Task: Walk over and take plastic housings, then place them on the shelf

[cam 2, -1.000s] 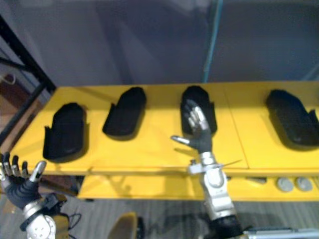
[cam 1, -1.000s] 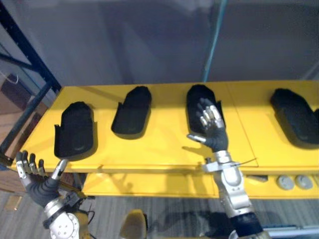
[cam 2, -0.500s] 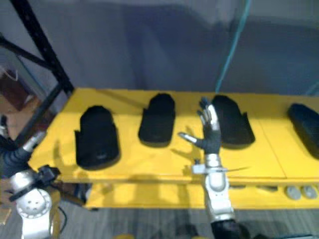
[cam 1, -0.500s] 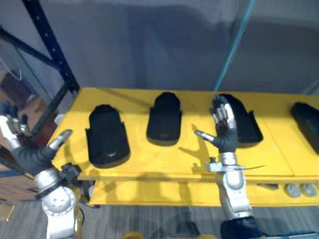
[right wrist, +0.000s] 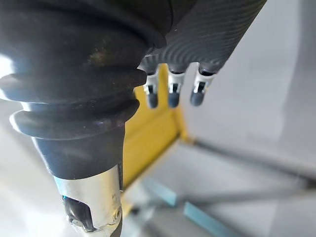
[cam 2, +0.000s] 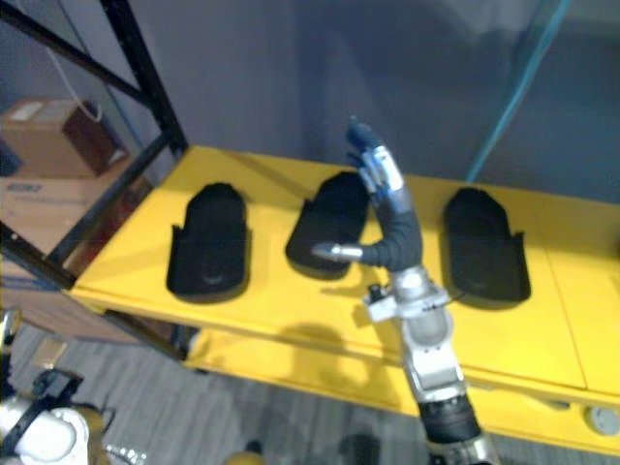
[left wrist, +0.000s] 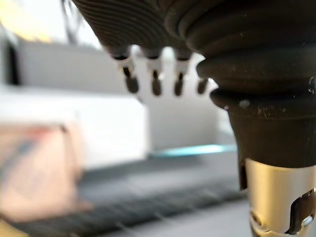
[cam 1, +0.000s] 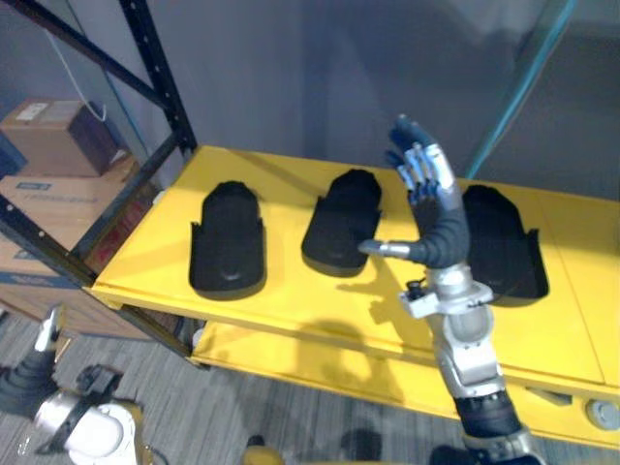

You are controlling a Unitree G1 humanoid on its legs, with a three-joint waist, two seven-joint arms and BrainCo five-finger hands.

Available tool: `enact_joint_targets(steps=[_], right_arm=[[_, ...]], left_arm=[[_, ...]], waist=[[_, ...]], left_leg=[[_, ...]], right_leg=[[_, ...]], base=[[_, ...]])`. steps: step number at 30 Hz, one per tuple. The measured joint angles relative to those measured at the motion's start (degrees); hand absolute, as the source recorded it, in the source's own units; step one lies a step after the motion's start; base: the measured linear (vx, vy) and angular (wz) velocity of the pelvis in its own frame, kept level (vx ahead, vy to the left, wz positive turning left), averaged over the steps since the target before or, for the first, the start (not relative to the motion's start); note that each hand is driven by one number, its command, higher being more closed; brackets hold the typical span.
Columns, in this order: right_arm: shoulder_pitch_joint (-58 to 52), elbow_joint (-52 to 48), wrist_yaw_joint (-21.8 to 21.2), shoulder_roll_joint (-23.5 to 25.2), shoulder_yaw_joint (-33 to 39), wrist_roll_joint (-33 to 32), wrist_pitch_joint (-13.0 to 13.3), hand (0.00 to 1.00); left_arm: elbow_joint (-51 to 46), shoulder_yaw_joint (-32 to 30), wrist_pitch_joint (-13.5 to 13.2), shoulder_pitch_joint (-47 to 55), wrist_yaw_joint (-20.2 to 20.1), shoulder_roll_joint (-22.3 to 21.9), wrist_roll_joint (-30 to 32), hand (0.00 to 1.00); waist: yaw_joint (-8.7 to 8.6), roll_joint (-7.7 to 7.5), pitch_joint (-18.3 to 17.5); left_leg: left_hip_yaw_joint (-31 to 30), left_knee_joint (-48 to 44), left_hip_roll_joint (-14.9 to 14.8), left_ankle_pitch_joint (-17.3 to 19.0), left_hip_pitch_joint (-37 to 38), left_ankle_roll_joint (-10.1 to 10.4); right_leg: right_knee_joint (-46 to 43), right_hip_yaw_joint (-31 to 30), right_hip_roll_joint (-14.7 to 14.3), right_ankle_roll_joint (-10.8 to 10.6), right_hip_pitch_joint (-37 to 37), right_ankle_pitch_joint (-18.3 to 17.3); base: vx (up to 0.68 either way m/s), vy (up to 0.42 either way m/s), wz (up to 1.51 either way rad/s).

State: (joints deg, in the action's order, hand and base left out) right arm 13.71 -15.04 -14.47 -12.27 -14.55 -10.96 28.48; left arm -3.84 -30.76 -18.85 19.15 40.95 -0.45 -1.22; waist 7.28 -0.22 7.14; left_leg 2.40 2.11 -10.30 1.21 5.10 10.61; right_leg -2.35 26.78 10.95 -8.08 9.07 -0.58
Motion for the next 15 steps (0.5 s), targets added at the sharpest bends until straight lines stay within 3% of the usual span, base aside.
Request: enact_joint_targets(steps=[4,6,9,11,12,15], right_arm=[[3.49,0.37,-8.14,0.60,-9.79,-5.27,-2.62,0.00],[6.68,3.65,-10.05,1.89,-14.57,-5.83,-3.72,0.00],[10.82,11.40,-11.78,6.54,-18.35,-6.84,-4.94,0.00],[12.17,14.37,-11.94,8.63,-20.47,-6.84,-5.93,0.00],[12.59,15.27,-11.93,9.44,-21.95,-6.74,-6.83,0.00],[13.74,18.83,-11.78,11.20,-24.73,-6.71,-11.41,0.00]], left_arm=[[22.04,-2.31,-0.54,-0.16,6.20,-0.26,-0.30,0.00],[29.97,-8.12,-4.03,-0.57,8.77,-0.94,-2.44,0.00],[34.72,-14.84,-7.46,-0.77,11.22,-1.54,-4.03,0.00],[36.60,-17.16,-7.54,-1.09,8.48,-1.51,-7.10,0.00],[38.20,-17.90,-6.72,-1.43,4.72,-1.54,-8.70,0.00],[42.39,-14.33,-0.33,-1.48,-9.45,-2.12,-9.43,0.00]], waist=[[0.06,-1.53,-1.02],[0.30,-2.64,-1.72],[1.88,-2.70,-1.79],[2.75,-2.42,-1.76],[2.98,-2.27,-1.85],[2.99,-1.84,-2.15]], left_leg=[[0.80,1.96,-0.08,-1.06,1.04,0.06],[0.83,2.18,-0.11,-1.25,1.10,0.11],[-0.20,2.47,-0.02,-1.58,0.81,0.05],[-1.41,2.73,0.06,-1.67,0.64,-0.16],[-2.54,2.77,0.18,-1.82,0.17,-0.32],[-5.49,2.78,0.39,-2.86,-1.58,0.01]], right_leg=[[0.32,-0.25,-0.12,-0.01,-0.19,0.00],[0.50,-0.23,-0.20,-0.01,-0.18,0.00],[0.65,0.36,-0.23,-0.02,0.21,-0.01],[0.94,1.70,-0.26,-0.08,1.10,-0.15],[0.93,3.05,-0.24,-0.14,1.61,-0.56],[0.57,6.01,-0.25,-0.18,2.03,-1.19]], base=[[-0.03,-0.007,-0.08],[-0.04,-0.011,-0.02],[-0.04,-0.013,0.14],[-0.04,-0.024,0.36],[-0.01,-0.039,0.53],[0.00,-0.036,0.49]])
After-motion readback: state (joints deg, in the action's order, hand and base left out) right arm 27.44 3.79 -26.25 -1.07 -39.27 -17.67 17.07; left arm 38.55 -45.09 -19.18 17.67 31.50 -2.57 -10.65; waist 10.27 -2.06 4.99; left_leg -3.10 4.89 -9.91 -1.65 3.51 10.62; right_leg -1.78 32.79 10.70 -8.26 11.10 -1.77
